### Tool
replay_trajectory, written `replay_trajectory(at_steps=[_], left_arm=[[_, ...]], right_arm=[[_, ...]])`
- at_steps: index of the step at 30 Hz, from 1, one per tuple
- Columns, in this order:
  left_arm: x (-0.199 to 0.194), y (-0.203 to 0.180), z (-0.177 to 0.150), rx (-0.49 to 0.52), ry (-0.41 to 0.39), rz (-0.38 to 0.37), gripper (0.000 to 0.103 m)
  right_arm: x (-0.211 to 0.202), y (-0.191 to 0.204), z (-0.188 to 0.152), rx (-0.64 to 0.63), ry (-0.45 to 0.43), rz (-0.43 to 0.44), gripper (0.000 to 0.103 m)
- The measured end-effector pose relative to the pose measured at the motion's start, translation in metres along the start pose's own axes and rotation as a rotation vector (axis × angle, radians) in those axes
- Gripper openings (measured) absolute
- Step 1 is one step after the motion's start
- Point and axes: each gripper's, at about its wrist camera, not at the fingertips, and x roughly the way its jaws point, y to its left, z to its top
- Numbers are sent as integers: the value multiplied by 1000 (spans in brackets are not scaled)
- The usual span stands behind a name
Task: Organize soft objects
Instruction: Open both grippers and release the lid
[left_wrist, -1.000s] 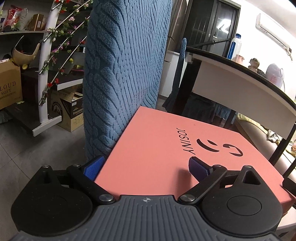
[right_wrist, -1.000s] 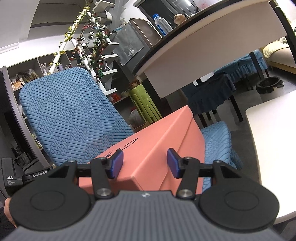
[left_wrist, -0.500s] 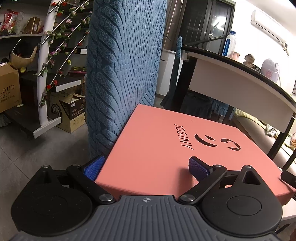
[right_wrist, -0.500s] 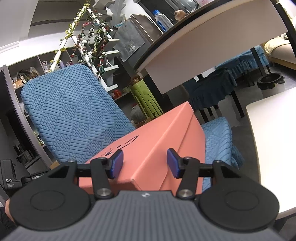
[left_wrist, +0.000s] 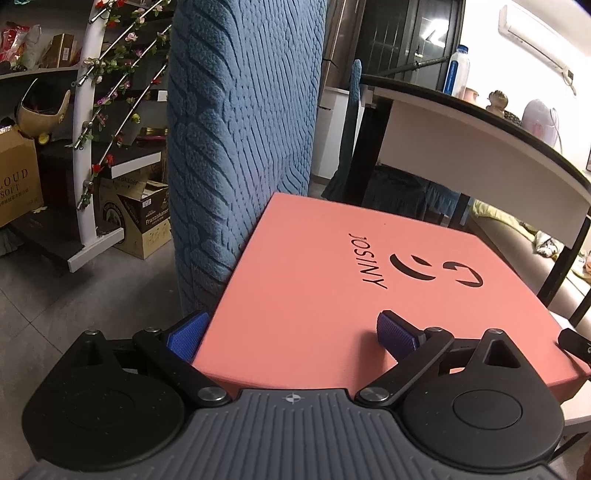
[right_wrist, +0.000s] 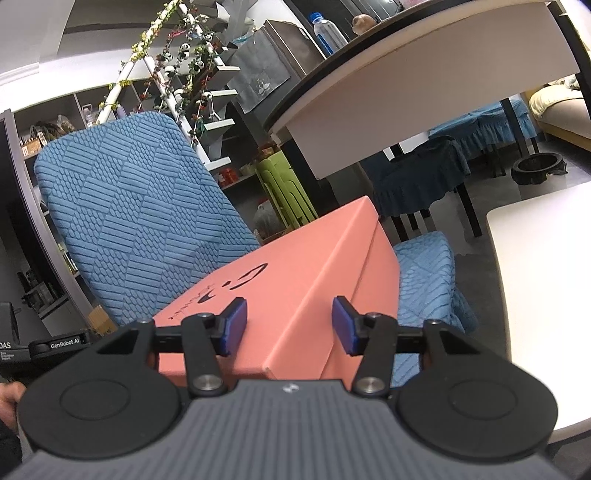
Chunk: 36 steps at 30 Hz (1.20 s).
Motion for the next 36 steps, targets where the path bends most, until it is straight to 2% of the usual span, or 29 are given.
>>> replay_trajectory(at_steps=[6,11,19,23,36], left_arm=[[2,1,-2,9,13,3,98],[-13,-4,-2,34,-43,1,98],[-47,-34,-6,110,-169,-30,98],[-54,-50,-10,141,-199,-49,99],[-65,-83,-24,188,-224,-91,102]], right_arm=[[2,2,-2,-39,10,-11,52],[-6,9,2,-90,-1,-26,41],[-32,20,10,-152,-38,-60,41],[-47,21,16,-175,-54,-93,41],[-93,29,19,-249,-111,-130,41]])
